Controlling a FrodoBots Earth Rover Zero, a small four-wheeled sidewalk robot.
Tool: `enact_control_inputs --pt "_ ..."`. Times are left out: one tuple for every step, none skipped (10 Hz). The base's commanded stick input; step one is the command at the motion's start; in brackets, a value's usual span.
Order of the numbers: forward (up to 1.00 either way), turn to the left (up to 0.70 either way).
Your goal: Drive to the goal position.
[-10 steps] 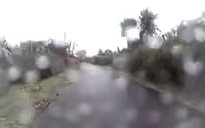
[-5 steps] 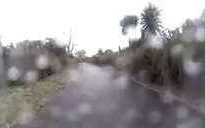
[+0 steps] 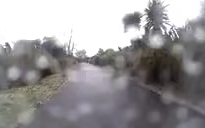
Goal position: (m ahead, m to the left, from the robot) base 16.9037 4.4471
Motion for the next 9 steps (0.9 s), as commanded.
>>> enact_control_inputs --pt "1.00 0.00" --pt "1.00 0.00" --pt "1.00 0.00" --pt "1.00 0.00" --pt "1.00 0.00" --pt "1.00 0.00" --pt "1.00 0.00" --pt "1.00 0.00" --pt "1.00 0.00"
